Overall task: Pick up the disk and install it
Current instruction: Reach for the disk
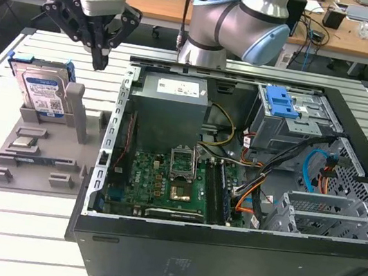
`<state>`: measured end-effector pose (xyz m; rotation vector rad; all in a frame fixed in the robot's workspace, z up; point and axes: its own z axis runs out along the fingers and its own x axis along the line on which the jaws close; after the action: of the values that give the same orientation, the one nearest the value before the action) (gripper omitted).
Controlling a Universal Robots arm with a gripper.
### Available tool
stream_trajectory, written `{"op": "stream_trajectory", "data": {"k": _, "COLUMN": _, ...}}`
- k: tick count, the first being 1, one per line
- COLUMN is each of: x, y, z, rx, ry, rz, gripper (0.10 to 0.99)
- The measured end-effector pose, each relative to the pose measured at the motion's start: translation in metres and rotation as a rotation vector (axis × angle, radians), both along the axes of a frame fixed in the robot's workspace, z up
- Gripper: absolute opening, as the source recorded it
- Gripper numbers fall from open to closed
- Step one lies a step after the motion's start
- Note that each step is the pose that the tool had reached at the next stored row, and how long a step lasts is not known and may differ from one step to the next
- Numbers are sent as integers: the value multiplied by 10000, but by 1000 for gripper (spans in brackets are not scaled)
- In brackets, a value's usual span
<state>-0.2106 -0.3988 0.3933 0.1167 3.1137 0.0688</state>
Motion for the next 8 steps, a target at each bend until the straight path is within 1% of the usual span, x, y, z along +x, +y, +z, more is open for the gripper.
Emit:
{"op": "stream_trajectory", "data": {"k": 4, "x": -100, "y": 0, "z": 0, "rx": 0, "ry": 0, "rz": 1, "gripper": 106}}
{"op": "stream_trajectory", "data": {"k": 8, "x": -240, "y": 0, "z": 0, "rx": 0, "ry": 0, "rz": 0, "gripper": 106}}
